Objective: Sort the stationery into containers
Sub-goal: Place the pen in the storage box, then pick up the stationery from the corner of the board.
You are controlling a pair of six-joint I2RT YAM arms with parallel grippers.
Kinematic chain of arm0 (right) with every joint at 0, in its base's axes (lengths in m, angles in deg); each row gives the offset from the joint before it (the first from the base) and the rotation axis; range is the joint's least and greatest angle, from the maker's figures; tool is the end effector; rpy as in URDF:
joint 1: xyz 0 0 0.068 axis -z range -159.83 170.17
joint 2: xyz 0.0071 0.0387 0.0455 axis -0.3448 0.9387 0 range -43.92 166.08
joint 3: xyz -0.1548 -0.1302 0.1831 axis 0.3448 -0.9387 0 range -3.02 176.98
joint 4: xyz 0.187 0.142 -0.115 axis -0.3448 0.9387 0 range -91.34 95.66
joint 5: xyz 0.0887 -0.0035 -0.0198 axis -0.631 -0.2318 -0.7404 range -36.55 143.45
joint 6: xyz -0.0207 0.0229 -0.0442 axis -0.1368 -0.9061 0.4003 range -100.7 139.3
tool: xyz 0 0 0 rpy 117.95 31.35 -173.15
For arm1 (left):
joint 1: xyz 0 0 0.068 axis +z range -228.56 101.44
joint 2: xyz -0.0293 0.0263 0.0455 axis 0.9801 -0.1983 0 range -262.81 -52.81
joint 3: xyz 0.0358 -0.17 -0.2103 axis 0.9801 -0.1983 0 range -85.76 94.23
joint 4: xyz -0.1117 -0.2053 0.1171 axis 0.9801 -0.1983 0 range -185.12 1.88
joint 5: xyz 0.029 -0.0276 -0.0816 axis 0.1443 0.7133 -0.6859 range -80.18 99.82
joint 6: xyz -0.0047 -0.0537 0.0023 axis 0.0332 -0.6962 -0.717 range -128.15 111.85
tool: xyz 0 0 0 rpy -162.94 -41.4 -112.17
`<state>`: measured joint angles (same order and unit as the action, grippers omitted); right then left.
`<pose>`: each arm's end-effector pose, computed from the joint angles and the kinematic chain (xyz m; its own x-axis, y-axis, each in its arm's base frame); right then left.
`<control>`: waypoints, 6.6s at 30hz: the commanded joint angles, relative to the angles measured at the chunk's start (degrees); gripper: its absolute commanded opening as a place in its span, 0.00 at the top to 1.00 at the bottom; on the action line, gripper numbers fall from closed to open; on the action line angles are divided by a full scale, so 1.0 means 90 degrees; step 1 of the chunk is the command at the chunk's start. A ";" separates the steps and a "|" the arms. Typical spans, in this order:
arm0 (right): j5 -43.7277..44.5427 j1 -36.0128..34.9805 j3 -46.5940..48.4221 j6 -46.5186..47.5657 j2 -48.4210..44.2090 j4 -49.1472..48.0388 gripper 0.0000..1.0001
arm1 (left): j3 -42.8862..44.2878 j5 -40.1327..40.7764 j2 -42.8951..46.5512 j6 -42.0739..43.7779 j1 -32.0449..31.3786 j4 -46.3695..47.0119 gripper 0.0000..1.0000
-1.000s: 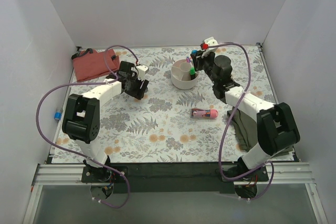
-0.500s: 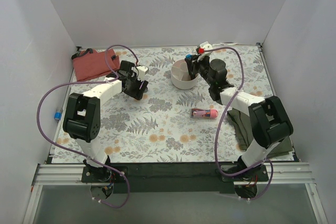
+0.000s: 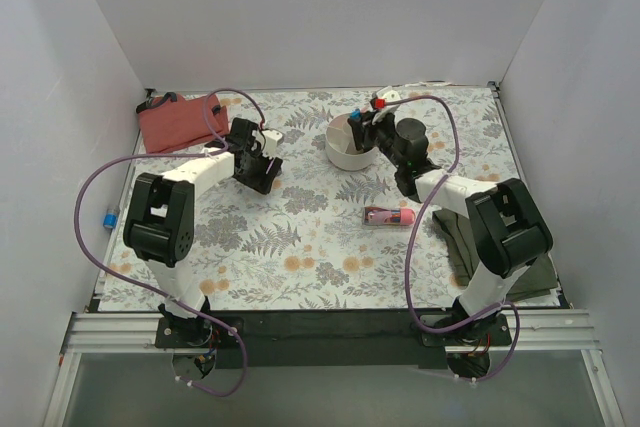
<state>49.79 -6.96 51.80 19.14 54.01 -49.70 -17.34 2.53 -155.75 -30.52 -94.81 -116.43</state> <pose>0.3420 0.1778 0.2615 0.0800 0.0441 -0.9958 -0.5120 0.8590 -0.0031 0.3489 -0.1064 0.1841 -0.9166 -0.1261 -0.3794 -0.0170 0.9604 -0.2782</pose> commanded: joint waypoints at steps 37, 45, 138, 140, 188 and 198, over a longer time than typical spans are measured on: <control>0.1149 -0.0442 -0.0829 0.0975 -0.0372 -0.1173 0.38 | 0.0747 -0.0108 -0.0311 -0.0014 -0.0021 -0.0243 0.41; 0.1003 -0.0452 -0.0311 0.1014 -0.1427 0.0557 0.27 | 0.0484 0.0019 0.0274 0.0092 0.0028 0.0109 0.41; -0.0677 -0.1419 0.4425 0.2215 0.0701 0.7043 0.02 | 0.0474 0.2333 -0.1082 1.3394 0.5487 -0.1307 0.20; -0.0687 -0.1438 0.4445 0.2215 0.0730 0.7043 0.02 | 0.0464 0.2314 -0.1092 1.3423 0.5497 -0.1288 0.20; -0.0941 -0.1438 0.4670 0.2235 0.1023 0.7297 0.02 | -0.0444 0.1161 -0.0359 1.3414 0.5331 -0.0438 0.23; -0.0960 -0.1438 0.4836 0.2225 0.1170 0.7424 0.02 | -0.0464 0.1318 -0.0438 1.3384 0.5321 -0.0594 0.39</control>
<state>42.21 -19.66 92.26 39.01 63.41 16.72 -21.74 16.43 -159.46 75.49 -46.49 -118.34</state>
